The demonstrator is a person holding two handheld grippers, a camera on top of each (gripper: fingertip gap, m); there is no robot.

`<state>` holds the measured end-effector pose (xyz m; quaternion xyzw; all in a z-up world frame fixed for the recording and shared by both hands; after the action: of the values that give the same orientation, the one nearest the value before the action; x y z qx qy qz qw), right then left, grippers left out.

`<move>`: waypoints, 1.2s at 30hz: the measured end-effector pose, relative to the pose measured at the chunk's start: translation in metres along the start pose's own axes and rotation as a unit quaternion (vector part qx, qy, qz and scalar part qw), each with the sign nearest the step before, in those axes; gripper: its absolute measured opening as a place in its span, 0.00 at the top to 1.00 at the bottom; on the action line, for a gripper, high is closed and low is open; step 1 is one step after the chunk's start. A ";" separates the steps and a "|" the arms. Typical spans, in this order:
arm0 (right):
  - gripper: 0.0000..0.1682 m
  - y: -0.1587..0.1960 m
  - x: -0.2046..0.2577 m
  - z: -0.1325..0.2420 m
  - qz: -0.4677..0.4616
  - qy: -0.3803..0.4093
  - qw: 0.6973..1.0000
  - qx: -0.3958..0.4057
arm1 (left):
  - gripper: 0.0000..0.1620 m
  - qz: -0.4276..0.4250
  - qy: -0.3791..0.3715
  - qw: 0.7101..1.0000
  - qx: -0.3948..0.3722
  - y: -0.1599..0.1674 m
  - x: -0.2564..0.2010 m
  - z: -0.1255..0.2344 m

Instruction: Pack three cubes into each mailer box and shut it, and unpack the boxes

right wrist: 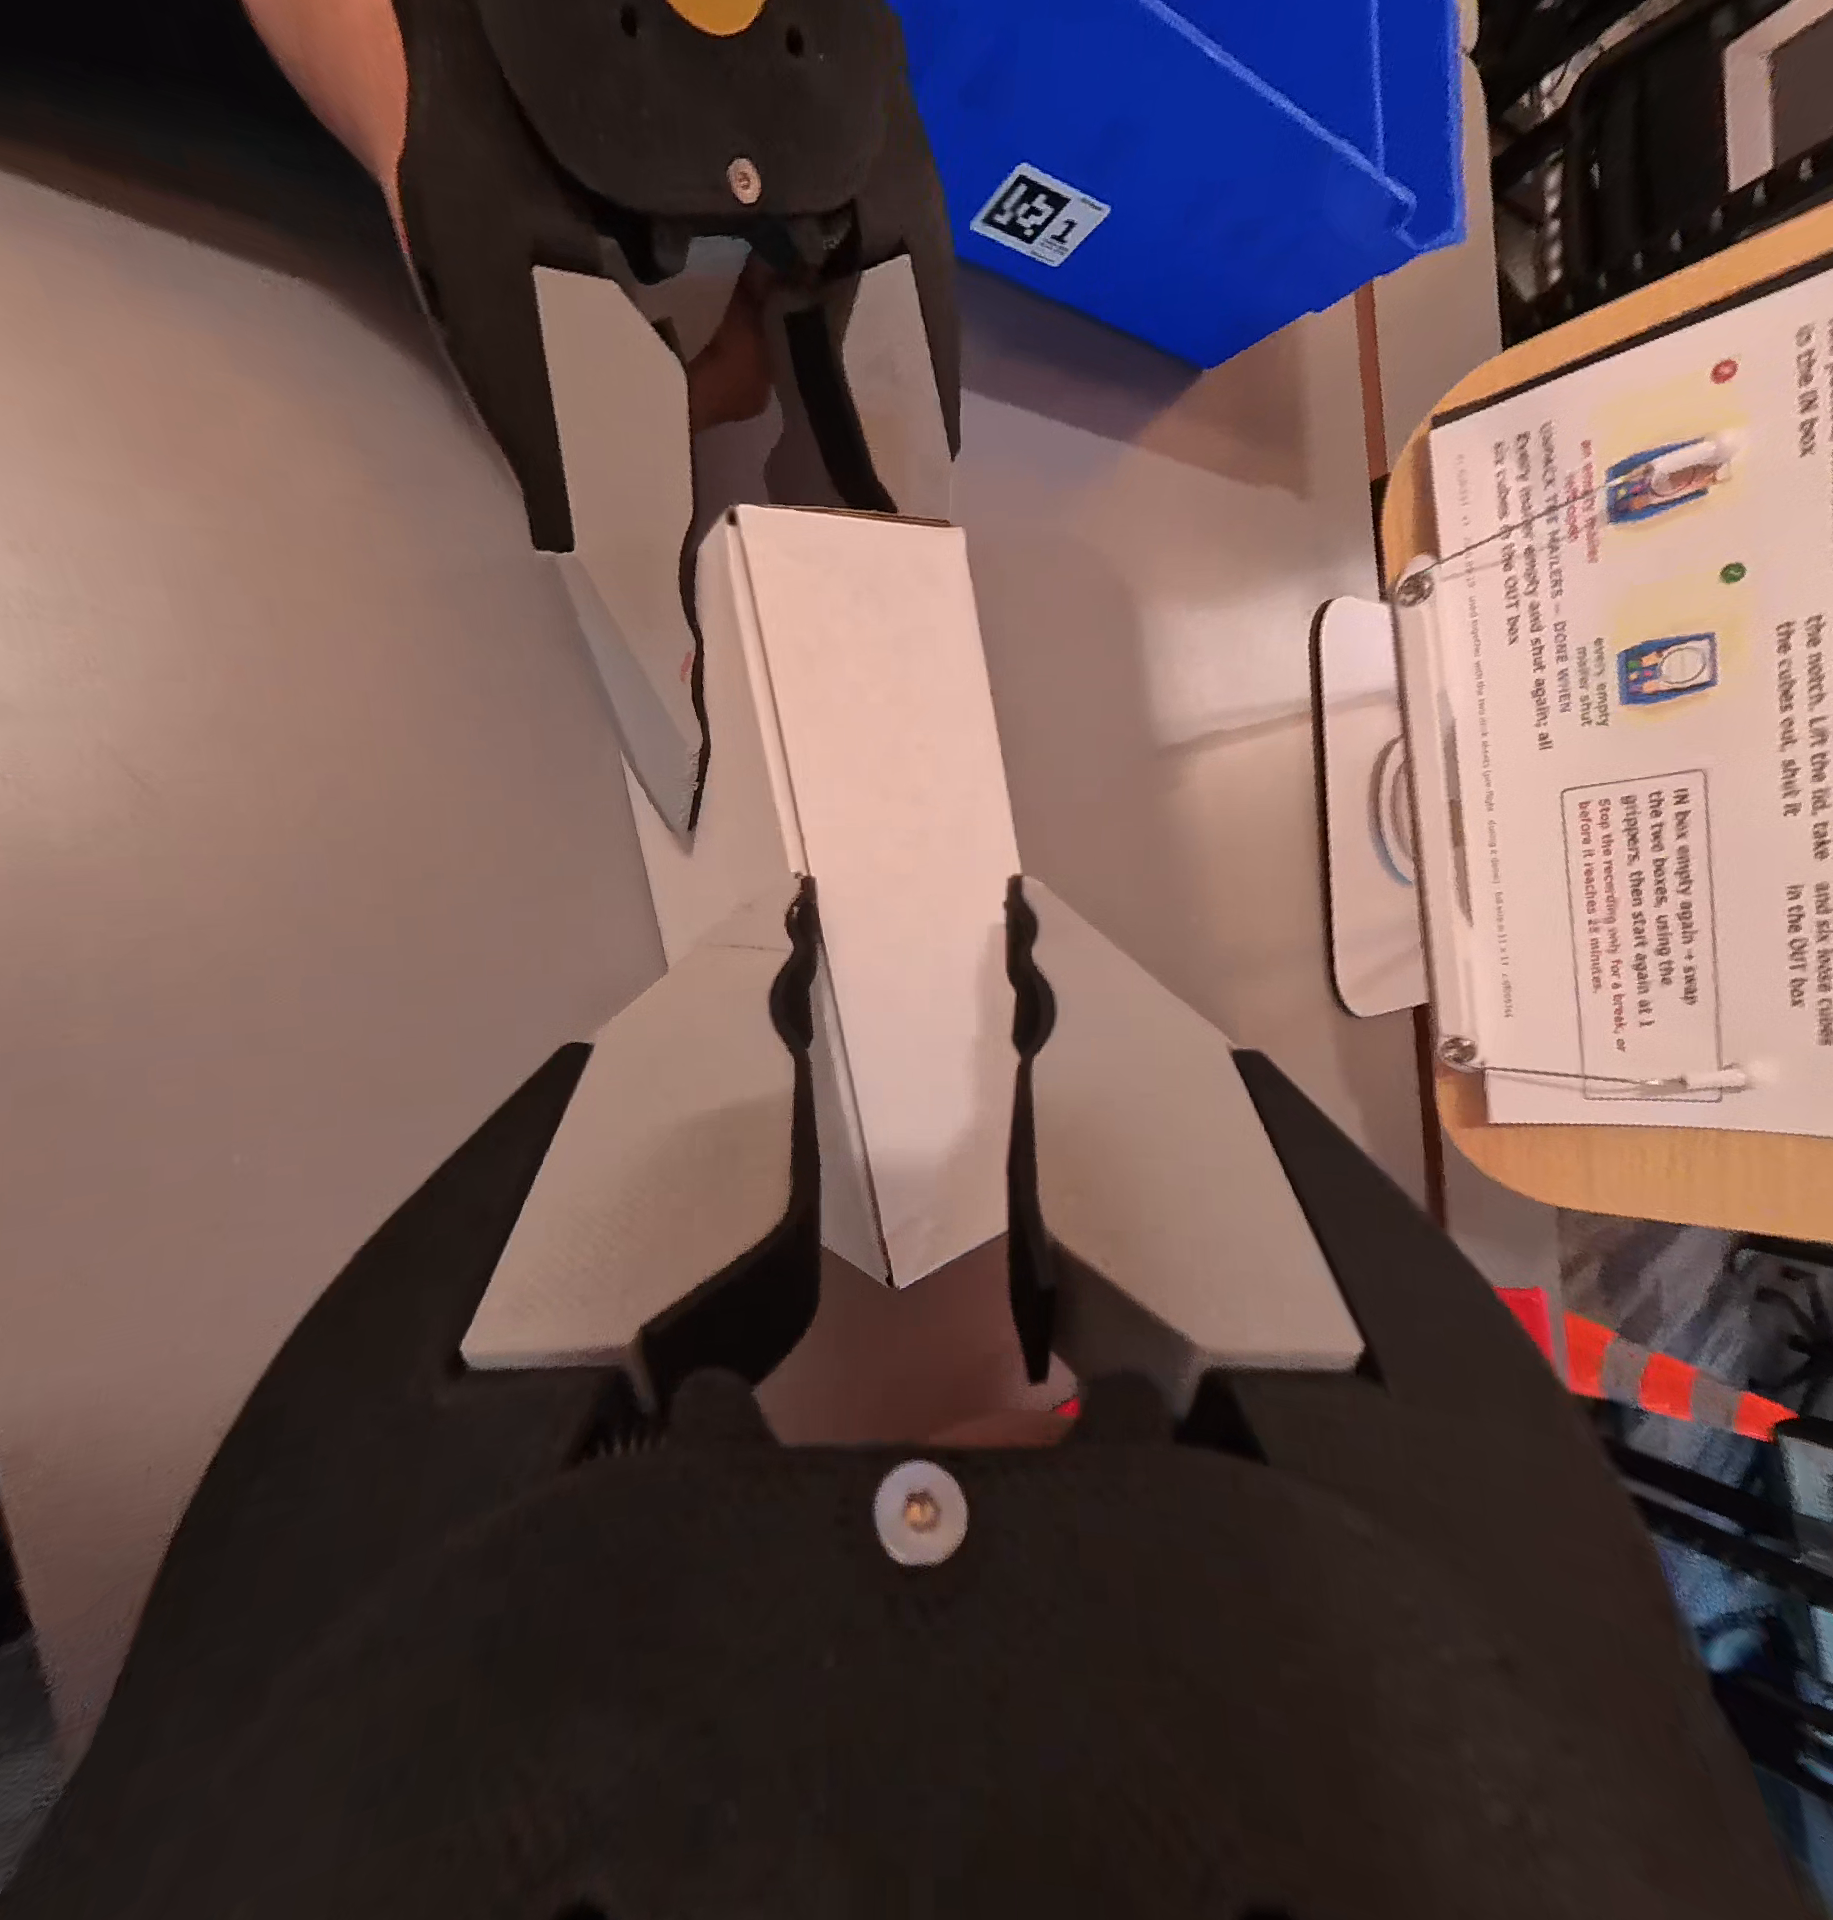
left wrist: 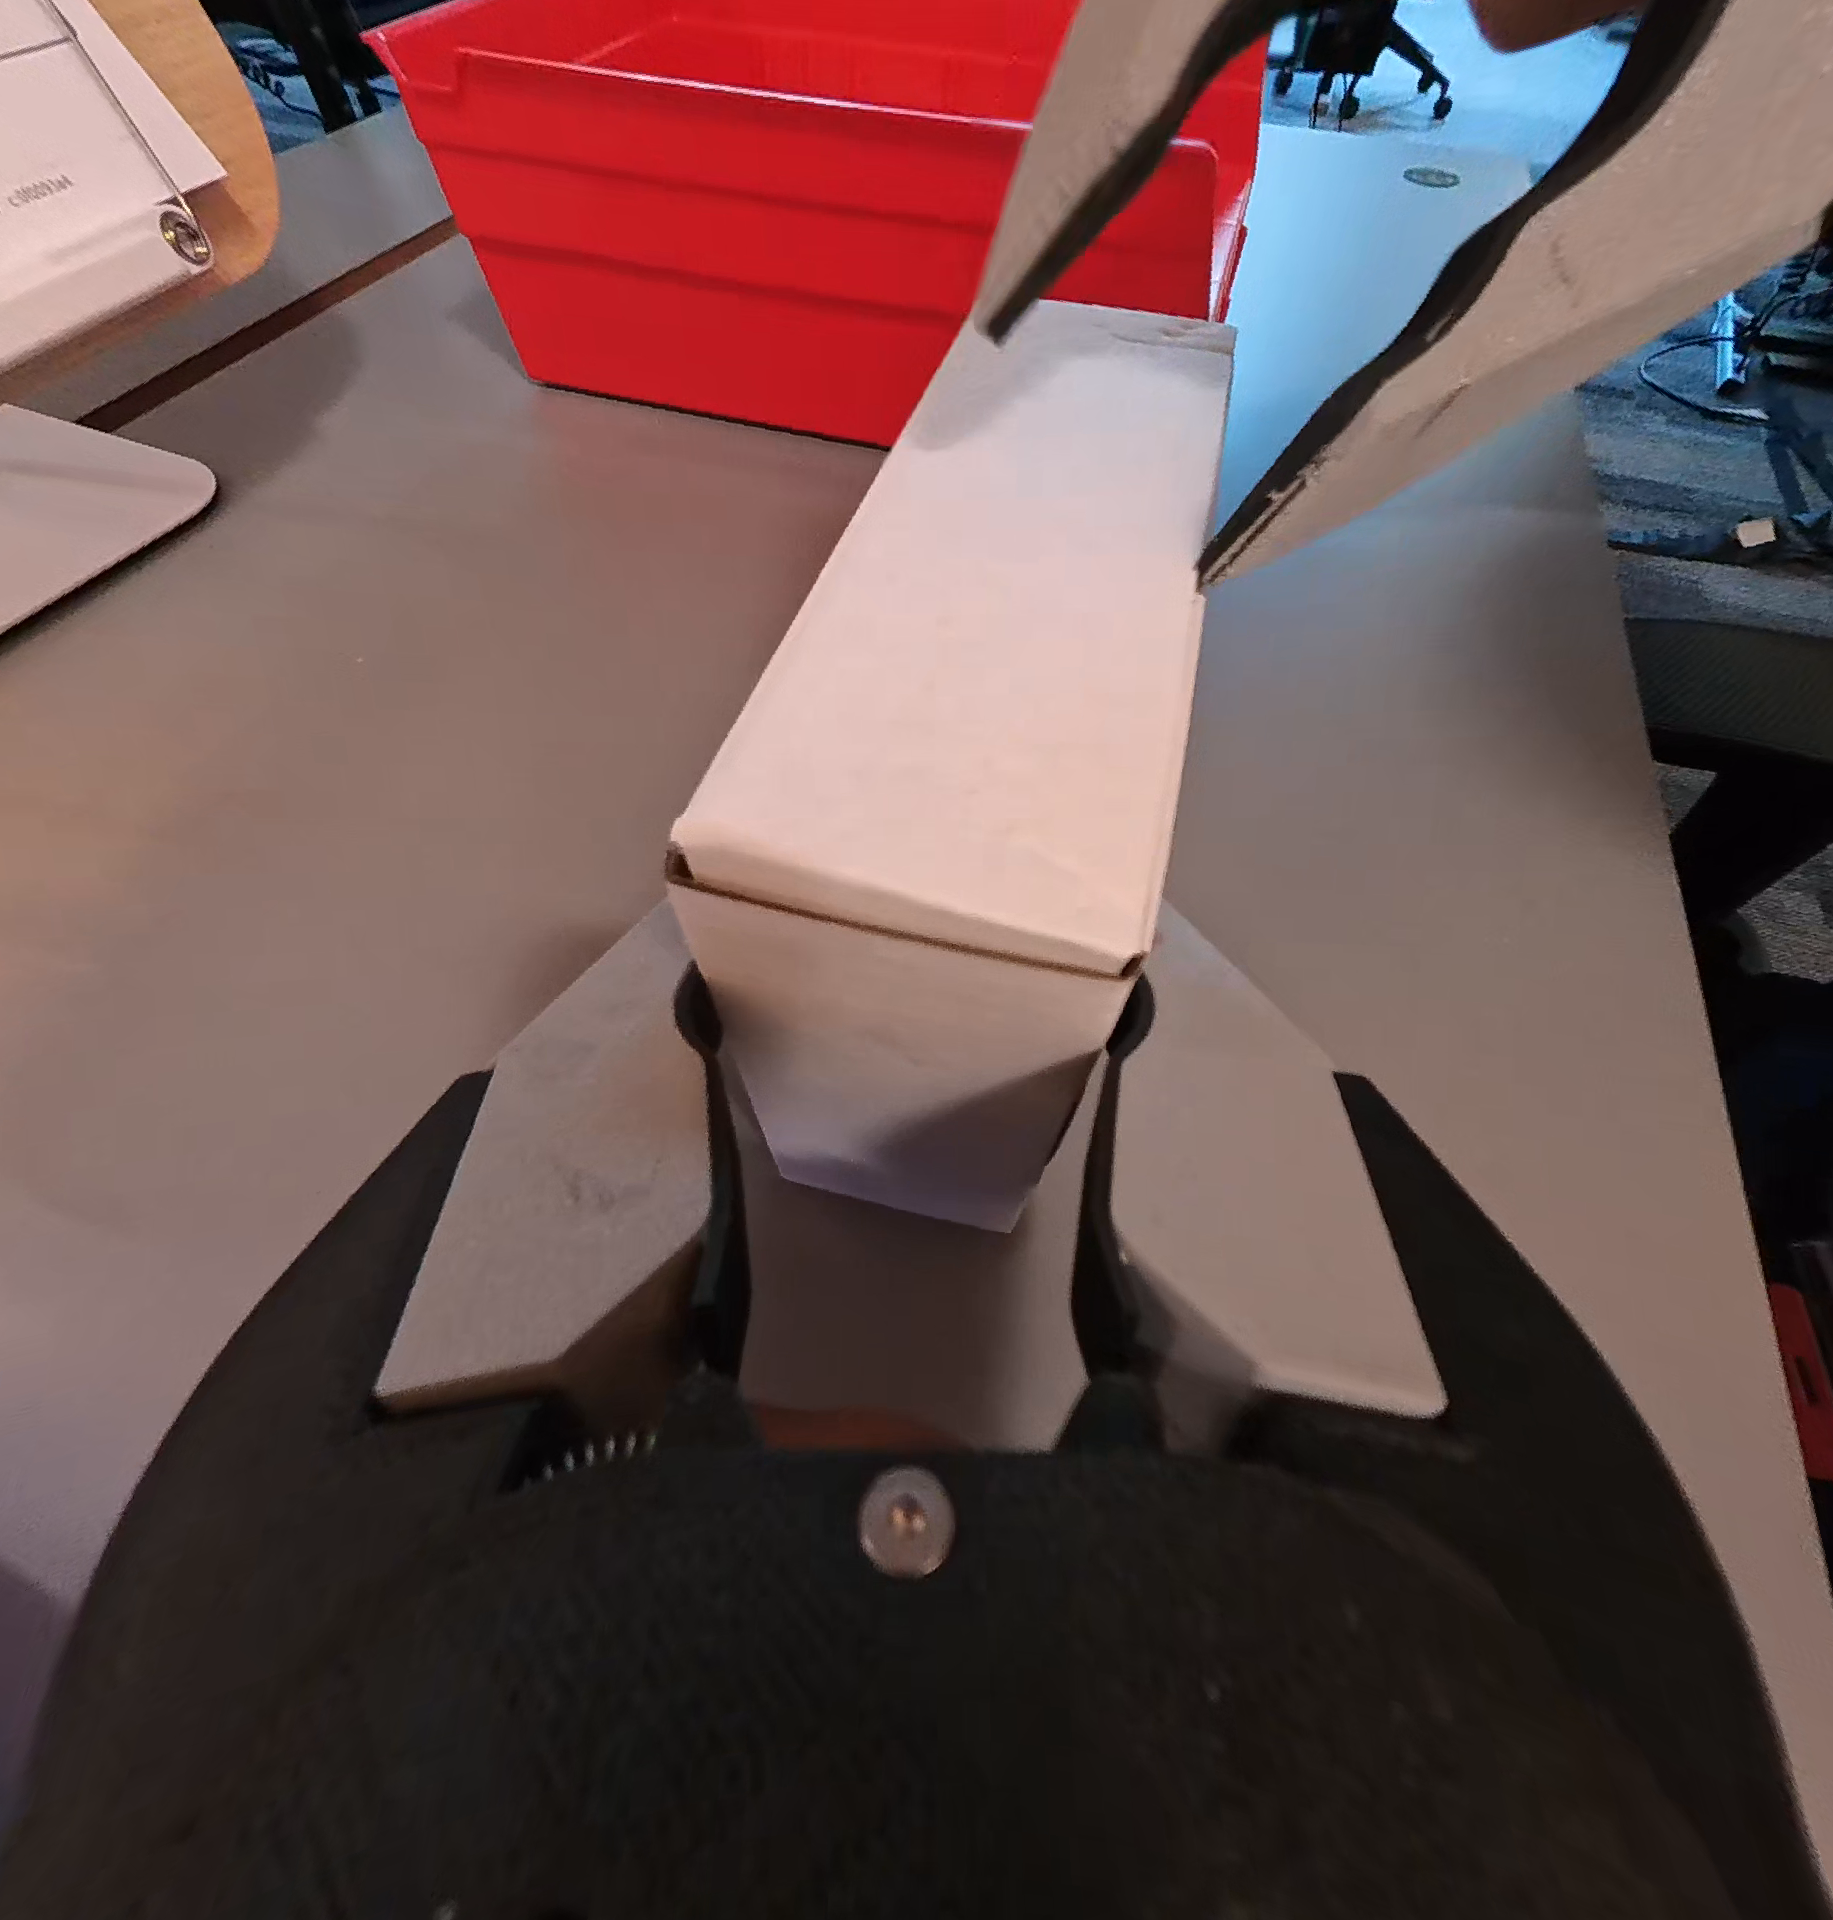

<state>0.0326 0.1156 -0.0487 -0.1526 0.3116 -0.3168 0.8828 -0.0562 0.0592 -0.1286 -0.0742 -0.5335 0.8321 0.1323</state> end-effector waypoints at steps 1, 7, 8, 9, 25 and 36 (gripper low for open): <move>0.80 -0.001 0.002 0.000 0.015 0.008 1.000 0.002 | 0.54 -0.001 0.001 1.000 0.000 0.000 0.000 0.000; 0.74 -0.008 0.011 0.003 0.171 0.112 0.978 0.030 | 0.55 -0.003 0.009 1.000 0.000 0.001 -0.002 0.002; 0.76 -0.009 0.014 0.003 0.194 0.122 0.973 0.034 | 0.55 -0.005 0.009 1.000 0.001 0.001 -0.002 0.003; 0.77 -0.010 0.017 0.002 0.207 0.128 0.969 0.035 | 0.56 -0.007 0.011 1.000 0.001 0.001 -0.003 0.003; 0.99 -0.015 0.017 0.004 0.174 0.123 0.976 -0.041 | 0.57 -0.005 0.007 1.000 0.018 0.005 -0.002 0.003; 0.92 -0.004 0.009 0.009 0.098 -0.011 0.993 -0.060 | 0.57 0.007 0.000 1.000 -0.016 -0.008 -0.003 0.007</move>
<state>0.0419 0.1072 -0.0439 -0.1775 0.3339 -0.2075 0.9022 -0.0540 0.0553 -0.1186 -0.0798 -0.5459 0.8246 0.1252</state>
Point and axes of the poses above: each gripper's, where its closed fingertips meet, z back along the fingers, y out of its underside, x = y × z across the jaws, the point moved 6 cm from there along z, back along the fingers, and after that the axes turned 6 degrees about -y, right-handed, at the moved point
